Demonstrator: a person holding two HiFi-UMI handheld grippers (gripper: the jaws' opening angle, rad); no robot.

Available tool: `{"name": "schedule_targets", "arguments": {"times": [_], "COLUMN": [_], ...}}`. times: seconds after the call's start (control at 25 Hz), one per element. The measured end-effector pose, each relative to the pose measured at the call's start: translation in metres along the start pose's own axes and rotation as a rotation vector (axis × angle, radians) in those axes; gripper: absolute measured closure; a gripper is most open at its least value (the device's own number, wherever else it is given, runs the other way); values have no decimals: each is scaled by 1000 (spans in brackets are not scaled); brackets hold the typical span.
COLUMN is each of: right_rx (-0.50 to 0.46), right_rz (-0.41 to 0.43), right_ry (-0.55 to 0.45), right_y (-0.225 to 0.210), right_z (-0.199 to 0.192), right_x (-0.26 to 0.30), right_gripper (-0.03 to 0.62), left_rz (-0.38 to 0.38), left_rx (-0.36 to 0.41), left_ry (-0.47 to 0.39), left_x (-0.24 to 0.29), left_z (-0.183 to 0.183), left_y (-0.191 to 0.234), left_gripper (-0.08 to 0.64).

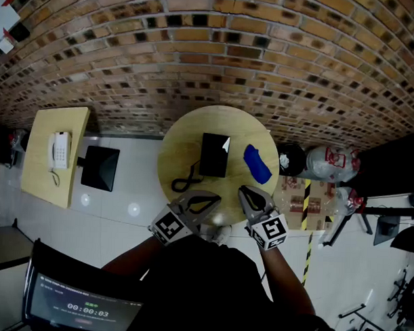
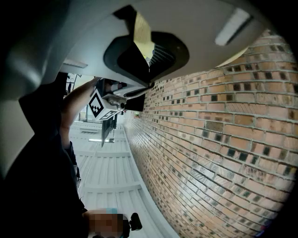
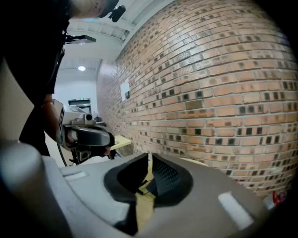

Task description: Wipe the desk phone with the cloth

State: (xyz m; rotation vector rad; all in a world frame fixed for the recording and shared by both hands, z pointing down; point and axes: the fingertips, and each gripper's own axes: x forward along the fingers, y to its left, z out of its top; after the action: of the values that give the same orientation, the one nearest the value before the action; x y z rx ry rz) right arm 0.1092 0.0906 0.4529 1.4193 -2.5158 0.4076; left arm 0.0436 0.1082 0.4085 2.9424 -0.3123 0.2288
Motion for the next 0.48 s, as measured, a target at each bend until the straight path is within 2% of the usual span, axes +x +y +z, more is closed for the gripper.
{"name": "schedule_targets", "arguments": {"times": [0.16, 0.28, 0.48], "right_rx": [16, 69, 131], "right_rz": [-66, -111, -158], "right_ry": [7, 18, 122], "right_y": [-26, -49, -83], "right_z": [-15, -31, -83], "right_x": [8, 13, 23], "right_gripper": [566, 553, 492], "left_rz": [-24, -45, -83], "left_rx": [12, 7, -6], "left_ry": [-3, -2, 24], "left_x": [11, 21, 37], "left_z": [-4, -8, -20], "left_y": [10, 16, 23], "left_gripper": [568, 568, 568]}}
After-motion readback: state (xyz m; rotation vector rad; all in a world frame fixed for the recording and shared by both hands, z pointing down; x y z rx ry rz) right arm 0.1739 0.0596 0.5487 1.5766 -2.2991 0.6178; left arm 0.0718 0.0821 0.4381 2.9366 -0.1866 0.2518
